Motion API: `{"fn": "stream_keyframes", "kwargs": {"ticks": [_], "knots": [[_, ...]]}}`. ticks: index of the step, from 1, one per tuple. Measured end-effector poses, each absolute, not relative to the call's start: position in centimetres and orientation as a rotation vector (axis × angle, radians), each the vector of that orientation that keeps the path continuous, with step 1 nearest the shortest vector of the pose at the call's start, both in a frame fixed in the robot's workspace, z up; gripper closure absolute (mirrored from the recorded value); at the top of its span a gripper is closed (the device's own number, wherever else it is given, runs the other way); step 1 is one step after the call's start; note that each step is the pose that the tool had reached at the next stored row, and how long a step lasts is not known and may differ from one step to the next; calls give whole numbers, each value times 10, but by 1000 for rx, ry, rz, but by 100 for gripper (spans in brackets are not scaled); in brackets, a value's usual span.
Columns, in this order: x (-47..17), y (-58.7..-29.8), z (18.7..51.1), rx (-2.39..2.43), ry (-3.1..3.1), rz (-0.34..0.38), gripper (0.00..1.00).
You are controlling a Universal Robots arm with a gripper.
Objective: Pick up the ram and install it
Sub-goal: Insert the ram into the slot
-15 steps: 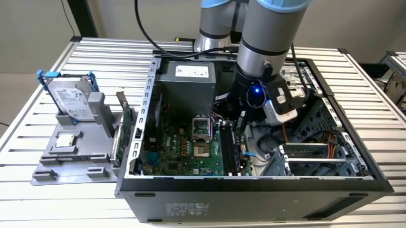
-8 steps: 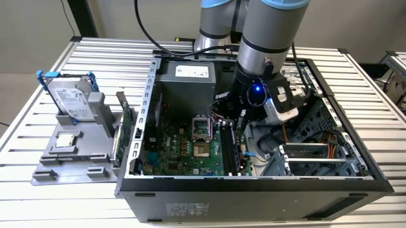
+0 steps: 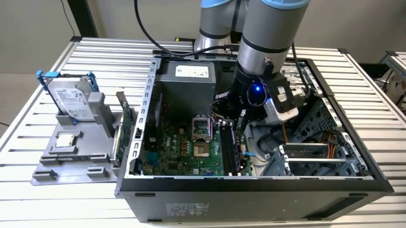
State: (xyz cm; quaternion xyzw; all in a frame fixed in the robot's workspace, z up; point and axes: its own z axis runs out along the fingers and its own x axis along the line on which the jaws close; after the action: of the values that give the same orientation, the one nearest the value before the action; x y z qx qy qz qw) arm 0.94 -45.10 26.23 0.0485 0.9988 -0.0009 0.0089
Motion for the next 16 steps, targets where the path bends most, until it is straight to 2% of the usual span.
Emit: {"fn": "stream_keyframes", "kwargs": {"ticks": [8,9,16], "knots": [[9,-451,262,152,3121,14,0],[9,-451,262,152,3121,14,100],[9,-451,262,152,3121,18,100]]}}
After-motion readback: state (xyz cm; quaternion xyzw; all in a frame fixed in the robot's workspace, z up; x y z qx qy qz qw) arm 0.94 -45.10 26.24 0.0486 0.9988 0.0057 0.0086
